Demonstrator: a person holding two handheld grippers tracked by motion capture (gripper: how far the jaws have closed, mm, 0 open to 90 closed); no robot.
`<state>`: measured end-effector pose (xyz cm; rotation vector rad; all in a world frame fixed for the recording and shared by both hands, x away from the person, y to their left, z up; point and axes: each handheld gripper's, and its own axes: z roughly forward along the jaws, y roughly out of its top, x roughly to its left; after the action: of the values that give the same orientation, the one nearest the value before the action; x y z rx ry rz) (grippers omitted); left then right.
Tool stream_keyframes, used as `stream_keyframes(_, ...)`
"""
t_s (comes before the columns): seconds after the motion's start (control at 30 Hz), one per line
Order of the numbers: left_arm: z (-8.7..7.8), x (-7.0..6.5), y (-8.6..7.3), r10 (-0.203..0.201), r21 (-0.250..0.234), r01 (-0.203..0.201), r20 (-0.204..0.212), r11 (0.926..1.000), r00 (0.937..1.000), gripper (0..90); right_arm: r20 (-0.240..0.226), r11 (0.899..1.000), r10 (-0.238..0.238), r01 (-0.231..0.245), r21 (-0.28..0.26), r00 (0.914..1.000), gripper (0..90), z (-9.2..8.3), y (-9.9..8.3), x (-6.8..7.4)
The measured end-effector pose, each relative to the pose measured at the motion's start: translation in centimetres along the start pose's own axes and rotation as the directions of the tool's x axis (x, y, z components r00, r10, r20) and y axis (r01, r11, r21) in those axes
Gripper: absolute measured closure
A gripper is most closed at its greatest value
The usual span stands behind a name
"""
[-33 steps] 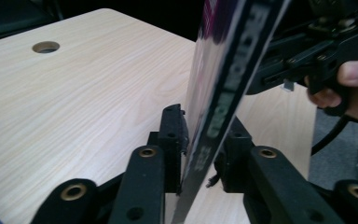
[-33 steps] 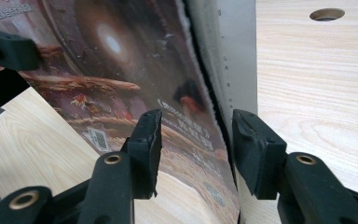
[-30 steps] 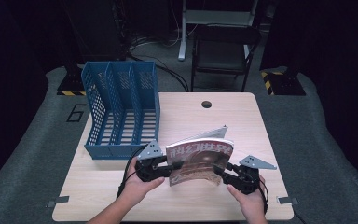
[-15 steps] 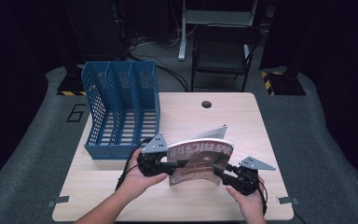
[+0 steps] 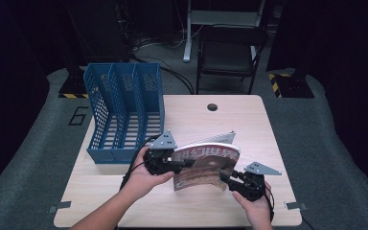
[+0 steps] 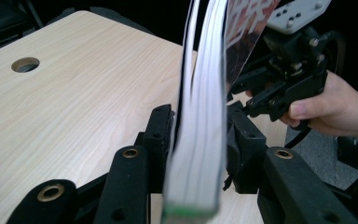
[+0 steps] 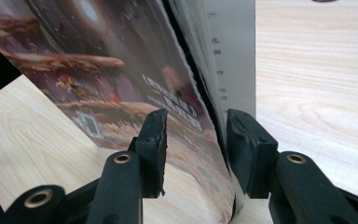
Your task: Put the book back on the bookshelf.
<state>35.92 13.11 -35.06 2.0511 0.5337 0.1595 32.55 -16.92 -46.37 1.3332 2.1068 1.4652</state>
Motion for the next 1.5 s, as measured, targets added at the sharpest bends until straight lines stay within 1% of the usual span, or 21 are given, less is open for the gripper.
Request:
stream_keyframes(0.03,0.0,0.1,0.3,-0.009,0.0,0.009,0.005,1.0,0.9999,65.1,0.007,1.0,0.004,-0.004,0.01,1.0,58.5,0.0,0.0,0.0)
stream_keyframes(0.07,0.0,0.0,0.4,-0.015,0.0,0.015,0.007,0.9999,0.9999,65.0,0.007,1.0,-0.005,0.004,0.012,1.0,58.5,0.2,-0.1,-0.1)
stream_keyframes(0.1,0.0,0.0,0.6,-0.019,-0.002,0.019,0.017,0.9998,0.9997,65.0,0.005,1.0,0.004,-0.004,0.017,1.0,58.5,0.2,-0.2,-0.1)
stream_keyframes(0.13,0.0,0.1,0.8,-0.008,0.009,0.008,0.015,0.9999,0.9999,65.0,0.004,1.0,-0.007,0.007,0.022,1.0,58.5,0.3,-0.2,-0.2)
stream_keyframes(0.17,0.1,0.0,1.0,-0.01,0.011,0.009,0.017,0.9999,0.9998,64.9,0.003,1.0,0.003,-0.003,0.024,1.0,58.6,0.3,-0.2,-0.2)
stream_keyframes(0.2,0.1,0.1,1.1,-0.01,0.015,0.009,0.024,0.9998,0.9997,65.0,0.003,1.0,0.004,-0.004,0.025,1.0,58.9,0.4,-0.2,-0.2)
stream_keyframes(0.33,0.3,0.1,1.5,-0.011,0.024,0.01,0.025,0.9997,0.9996,65.2,-0.002,1.0,0.007,-0.006,0.024,1.0,59.2,0.4,-0.2,-0.3)
stream_keyframes(0.4,0.3,0.1,1.7,-0.007,0.026,0.007,0.015,0.9996,0.9999,65.6,-0.003,1.0,0.005,-0.005,0.025,1.0,59.3,0.4,-0.2,-0.4)
stream_keyframes(0.47,0.5,0.1,2.0,0.006,0.033,-0.007,0.012,0.9994,0.9999,66.8,-0.002,1.0,0.003,-0.003,0.026,1.0,59.4,0.4,-0.2,-0.4)
stream_keyframes(0.5,0.6,0.0,2.1,-0.003,0.029,0.003,0.012,0.9996,0.9999,67.3,0.002,1.0,-0.004,0.003,0.027,1.0,59.4,0.5,-0.2,-0.4)
stream_keyframes(0.53,0.6,0.1,2.2,0.008,0.032,-0.008,0.01,0.9995,0.9999,68.1,0.003,1.0,-0.004,0.004,0.028,1.0,59.4,0.5,-0.2,-0.4)
stream_keyframes(0.63,0.7,0.2,2.6,0.004,0.046,-0.005,0.018,0.9989,0.9998,71.4,0.002,1.0,0.005,-0.005,0.027,1.0,60.0,0.5,-0.2,-0.4)
stream_keyframes(0.67,0.7,0.3,2.7,0.014,0.051,-0.014,0.014,0.9986,0.9998,72.5,0.001,1.0,0.011,-0.011,0.029,0.9999,60.0,0.5,-0.2,-0.4)
stream_keyframes(0.77,0.7,0.3,2.7,0.006,0.059,-0.007,0.022,0.9982,0.9998,74.6,-0.004,0.999,0.008,-0.008,0.031,1.0,60.3,0.5,-0.2,-0.5)
stream_keyframes(0.93,0.6,0.2,2.9,0.029,0.075,-0.03,0.021,0.9968,0.9994,78.2,-0.003,1.0,0.009,-0.009,0.028,1.0,61.2,0.5,-0.2,-0.5)
stream_keyframes(1.0,0.6,0.1,2.9,0.034,0.079,-0.036,0.022,0.9962,0.9992,80.6,-0.003,0.999,0.017,-0.017,0.033,0.9998,61.7,0.5,-0.2,-0.4)
stream_keyframes(1.07,0.6,0.0,3.1,0.045,0.092,-0.047,0.021,0.9946,0.9988,81.9,0.003,1.0,0.012,-0.012,0.027,0.9999,62.3,0.6,-0.2,-0.4)
stream_keyframes(1.13,0.6,0.0,3.2,0.067,0.108,-0.068,0.018,0.9918,0.9976,82.5,0.012,1.0,0.004,-0.004,0.027,0.9999,63.2,0.7,-0.1,-0.4)
stream_keyframes(1.2,0.6,-0.1,3.4,0.069,0.119,-0.07,0.008,0.9904,0.9976,82.8,0.018,1.0,0.003,-0.003,0.03,0.9998,64.5,0.8,0.0,-0.3)
stream_keyframes(1.33,0.5,-0.1,3.7,0.071,0.147,-0.073,0.018,0.9864,0.9973,82.7,0.023,1.0,-0.014,0.013,0.022,0.9996,68.2,1.0,0.1,-0.3)
stream_keyframes(1.5,0.6,-0.1,4.2,0.084,0.182,-0.087,0.021,0.9794,0.9962,82.4,0.016,1.0,-0.006,0.006,0.022,0.9998,68.1,1.1,0.2,-0.3)
